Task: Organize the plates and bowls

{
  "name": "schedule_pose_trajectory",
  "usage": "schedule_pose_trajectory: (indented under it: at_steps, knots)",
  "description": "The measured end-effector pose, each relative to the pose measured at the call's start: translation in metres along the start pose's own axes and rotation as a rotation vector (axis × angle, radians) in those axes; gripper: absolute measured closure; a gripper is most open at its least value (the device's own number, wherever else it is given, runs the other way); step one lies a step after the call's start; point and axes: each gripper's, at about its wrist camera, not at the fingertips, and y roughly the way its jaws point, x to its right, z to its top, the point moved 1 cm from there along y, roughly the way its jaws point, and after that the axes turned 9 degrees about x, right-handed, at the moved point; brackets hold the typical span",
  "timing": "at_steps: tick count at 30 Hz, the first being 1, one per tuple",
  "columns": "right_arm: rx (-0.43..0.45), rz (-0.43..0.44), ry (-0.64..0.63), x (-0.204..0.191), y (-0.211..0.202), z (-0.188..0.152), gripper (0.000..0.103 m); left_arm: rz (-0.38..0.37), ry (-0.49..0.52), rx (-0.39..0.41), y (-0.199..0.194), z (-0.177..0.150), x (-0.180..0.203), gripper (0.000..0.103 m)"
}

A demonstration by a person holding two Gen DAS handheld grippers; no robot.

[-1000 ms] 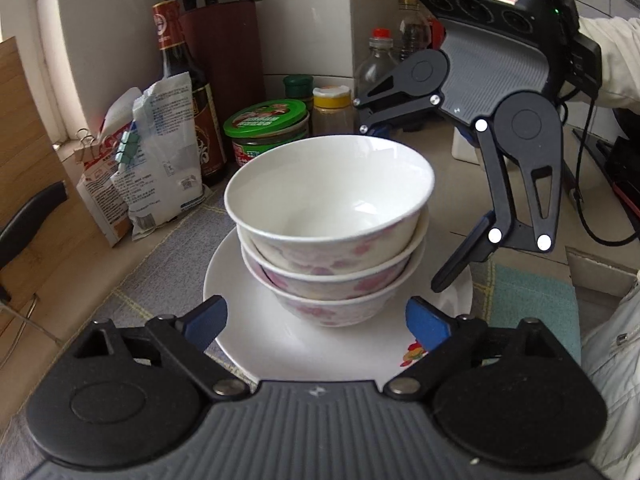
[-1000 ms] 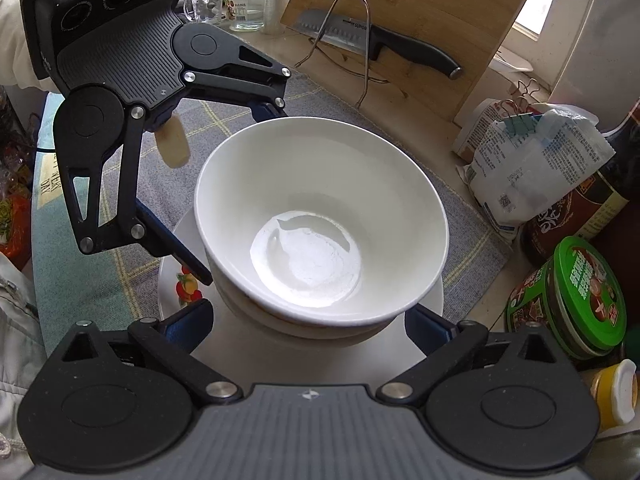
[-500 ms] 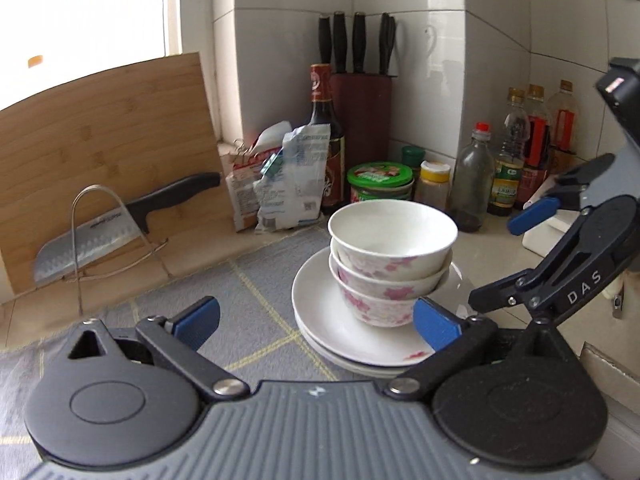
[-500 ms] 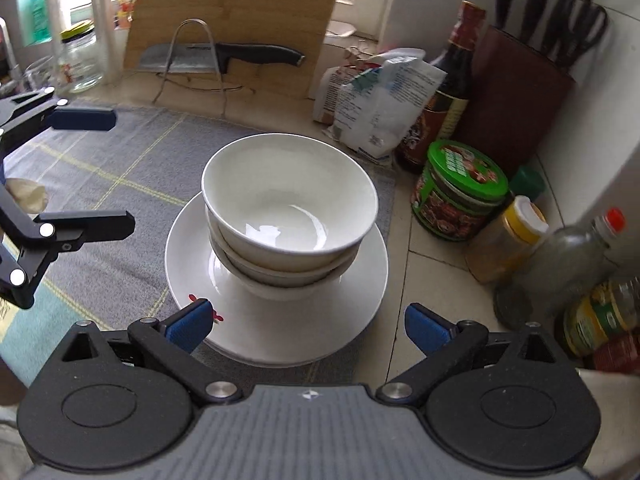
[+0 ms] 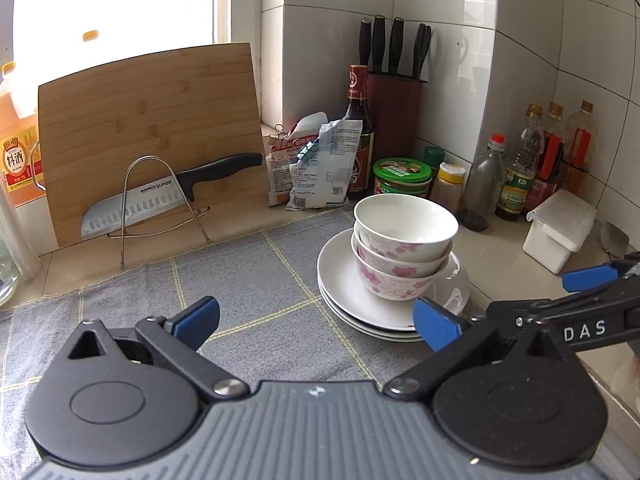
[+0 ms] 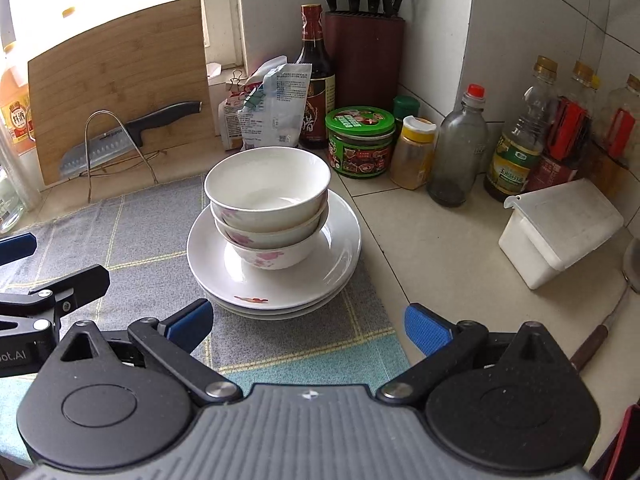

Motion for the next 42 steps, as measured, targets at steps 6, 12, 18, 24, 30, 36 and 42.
schedule_pose_trajectory:
  at_steps: [6,12,18,24,30,36,42]
  knots:
    - [0.004,-0.006,0.010,-0.008,-0.004,-0.001,0.000,0.010,0.002,0.002,-0.005,0.000,-0.004,0.001]
    - [0.011,-0.013,-0.009,-0.014,-0.005,0.000,0.000,0.008,-0.007,-0.008,-0.006,0.001,-0.006,0.001]
    - [0.013,-0.006,-0.011,-0.015,-0.004,0.002,0.000,0.014,-0.008,-0.015,-0.005,0.001,-0.006,0.001]
    - [0.011,-0.007,-0.014,-0.014,-0.004,0.002,0.000,0.021,-0.008,-0.021,-0.004,0.003,-0.005,0.001]
    - [0.016,-0.012,-0.020,-0.012,-0.005,0.002,0.000,0.018,-0.011,-0.026,-0.004,0.004,-0.003,0.001]
    - [0.013,-0.011,-0.021,-0.011,-0.006,0.002,0.000,0.020,-0.009,-0.028,-0.004,0.005,-0.001,0.001]
    - [0.017,-0.014,-0.028,-0.010,-0.008,0.002,0.000,0.023,-0.005,-0.030,-0.004,0.005,0.001,0.001]
